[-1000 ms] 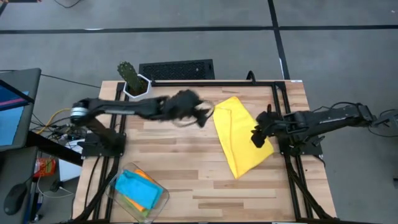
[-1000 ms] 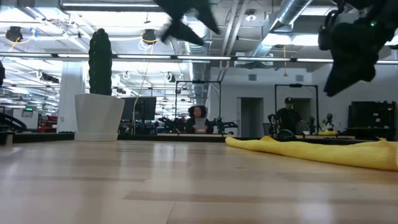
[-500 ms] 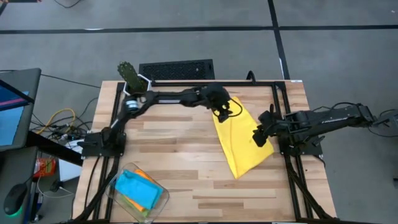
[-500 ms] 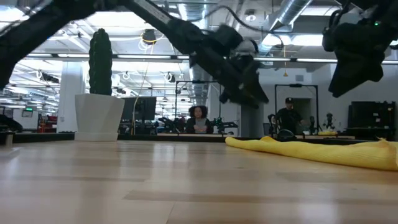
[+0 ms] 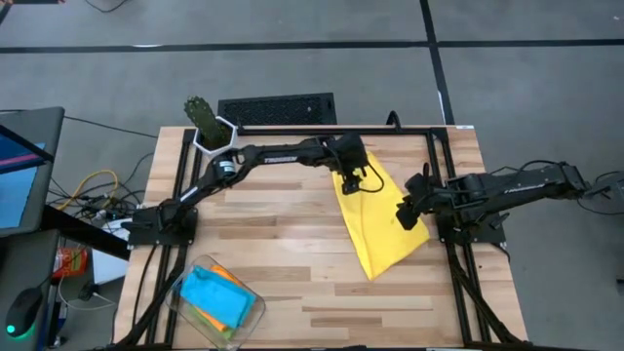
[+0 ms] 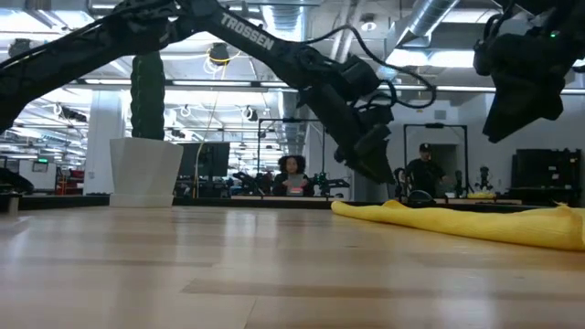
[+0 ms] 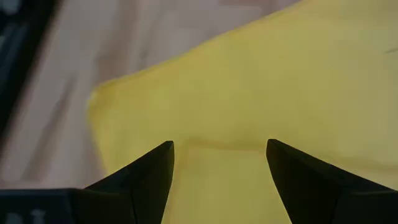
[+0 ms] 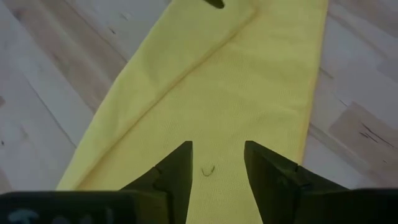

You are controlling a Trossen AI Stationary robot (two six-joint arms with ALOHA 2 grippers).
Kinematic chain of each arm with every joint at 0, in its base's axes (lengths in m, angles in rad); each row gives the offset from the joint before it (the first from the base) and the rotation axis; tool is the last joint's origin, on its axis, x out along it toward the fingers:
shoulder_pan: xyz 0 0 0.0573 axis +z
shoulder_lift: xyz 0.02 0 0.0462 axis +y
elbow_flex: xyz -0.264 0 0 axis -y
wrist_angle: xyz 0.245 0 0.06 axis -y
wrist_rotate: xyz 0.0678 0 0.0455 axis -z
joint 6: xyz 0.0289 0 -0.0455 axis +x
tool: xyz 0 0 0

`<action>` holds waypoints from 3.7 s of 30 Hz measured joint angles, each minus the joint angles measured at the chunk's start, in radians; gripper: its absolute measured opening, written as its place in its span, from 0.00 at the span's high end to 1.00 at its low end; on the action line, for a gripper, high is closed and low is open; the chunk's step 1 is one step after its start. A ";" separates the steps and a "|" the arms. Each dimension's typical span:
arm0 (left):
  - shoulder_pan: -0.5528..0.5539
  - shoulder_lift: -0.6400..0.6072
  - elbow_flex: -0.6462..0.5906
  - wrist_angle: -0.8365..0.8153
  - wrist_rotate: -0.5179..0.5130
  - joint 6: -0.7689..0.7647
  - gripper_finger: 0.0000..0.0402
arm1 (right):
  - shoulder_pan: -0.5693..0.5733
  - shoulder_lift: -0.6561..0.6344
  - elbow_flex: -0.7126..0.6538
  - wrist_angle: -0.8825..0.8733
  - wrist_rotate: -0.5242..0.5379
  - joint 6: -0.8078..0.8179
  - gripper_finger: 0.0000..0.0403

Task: Fold microfiber towels
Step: Fold the yellow microfiber towel

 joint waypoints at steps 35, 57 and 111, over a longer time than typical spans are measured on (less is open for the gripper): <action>-0.028 0.059 0.008 -0.171 -0.180 -0.045 0.76 | 0.066 0.000 0.000 0.023 0.024 0.009 0.59; -0.148 0.050 0.249 -0.795 -0.137 -0.277 0.99 | 0.260 0.004 -0.001 0.077 0.021 0.082 0.59; -0.322 -0.010 0.138 -0.908 -0.085 -0.311 0.98 | 0.773 0.586 -0.004 0.370 0.189 0.528 0.51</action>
